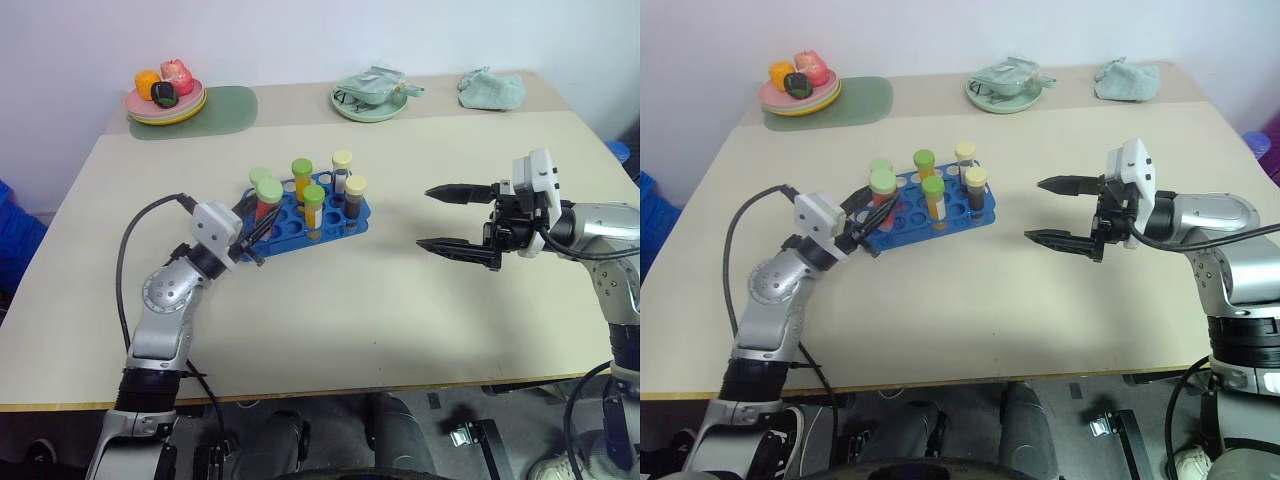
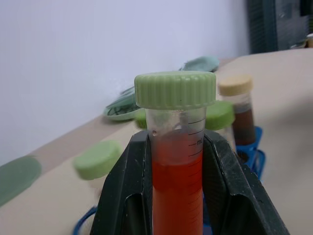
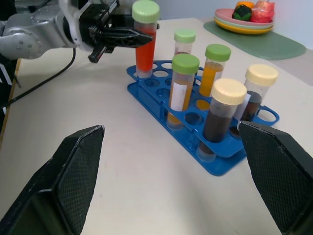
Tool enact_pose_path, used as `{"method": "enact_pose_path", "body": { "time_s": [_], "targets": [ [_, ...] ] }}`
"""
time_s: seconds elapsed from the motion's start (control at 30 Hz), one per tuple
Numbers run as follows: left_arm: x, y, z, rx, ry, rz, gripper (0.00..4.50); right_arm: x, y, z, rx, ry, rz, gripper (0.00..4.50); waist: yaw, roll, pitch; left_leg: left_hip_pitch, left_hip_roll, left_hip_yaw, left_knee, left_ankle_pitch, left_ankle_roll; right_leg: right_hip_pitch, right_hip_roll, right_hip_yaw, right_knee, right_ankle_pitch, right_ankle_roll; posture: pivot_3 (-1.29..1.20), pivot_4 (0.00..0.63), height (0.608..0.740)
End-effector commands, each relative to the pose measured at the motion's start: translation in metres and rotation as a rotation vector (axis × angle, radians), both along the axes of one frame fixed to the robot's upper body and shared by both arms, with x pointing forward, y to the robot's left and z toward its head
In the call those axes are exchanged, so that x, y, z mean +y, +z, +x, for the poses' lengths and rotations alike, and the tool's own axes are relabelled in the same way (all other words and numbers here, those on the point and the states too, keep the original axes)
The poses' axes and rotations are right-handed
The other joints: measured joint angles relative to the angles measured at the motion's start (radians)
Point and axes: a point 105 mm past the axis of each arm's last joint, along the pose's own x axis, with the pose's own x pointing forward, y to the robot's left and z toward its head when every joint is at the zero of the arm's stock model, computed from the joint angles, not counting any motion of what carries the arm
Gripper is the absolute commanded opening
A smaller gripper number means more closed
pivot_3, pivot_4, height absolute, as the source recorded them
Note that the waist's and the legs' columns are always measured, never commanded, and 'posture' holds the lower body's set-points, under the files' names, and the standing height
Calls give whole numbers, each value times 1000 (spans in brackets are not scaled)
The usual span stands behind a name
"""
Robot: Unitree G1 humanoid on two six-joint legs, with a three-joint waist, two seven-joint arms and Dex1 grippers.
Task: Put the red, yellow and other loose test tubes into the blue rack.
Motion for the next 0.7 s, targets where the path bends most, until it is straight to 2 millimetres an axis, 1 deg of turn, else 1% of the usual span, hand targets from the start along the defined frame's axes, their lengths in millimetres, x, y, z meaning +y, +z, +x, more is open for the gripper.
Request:
{"method": "enact_pose_path", "body": {
  "time_s": [0.03, 0.2, 0.3, 0.5, 0.6, 0.7],
  "targets": [
    [-2, 11, 3, -66, 12, -13, 747, 2, 13, -7, -57, 14, -2, 4500, 0, 0, 0, 0, 0, 0, 0, 0, 0, 0, 0, 0, 0, 0, 0, 0, 150, 740],
    [-7, 6, 9, -53, 23, -35, 747, 3, 12, -7, -56, 11, 0, 4500, 0, 0, 0, 0, 0, 0, 0, 0, 0, 0, 0, 0, 0, 0, 0, 0, 150, 740],
    [-11, 4, 10, -51, 21, -32, 747, 3, 13, -6, -59, 9, 0, 4500, 0, 0, 0, 0, 0, 0, 0, 0, 0, 0, 0, 0, 0, 0, 0, 0, 150, 740],
    [-11, -4, 8, 22, 2, -89, 747, 3, 15, -4, -70, 2, -3, 4500, 2, 0, 0, 0, 0, 0, 0, 0, 0, 0, 0, 0, 0, 0, 0, 0, 150, 740],
    [-8, -9, 8, 66, 9, -114, 747, 3, 15, -4, -72, 1, -3, 4500, 2, 0, 0, 0, 0, 0, 0, 0, 0, 0, 0, 0, 0, 0, 0, 0, 150, 740],
    [-1, -11, 13, 107, 49, -154, 747, 3, 16, -3, -74, 2, -4, 4500, 0, 0, 0, 0, 0, 0, 0, 0, 0, 0, 0, 0, 0, 0, 0, 0, 150, 740]
  ]
}}
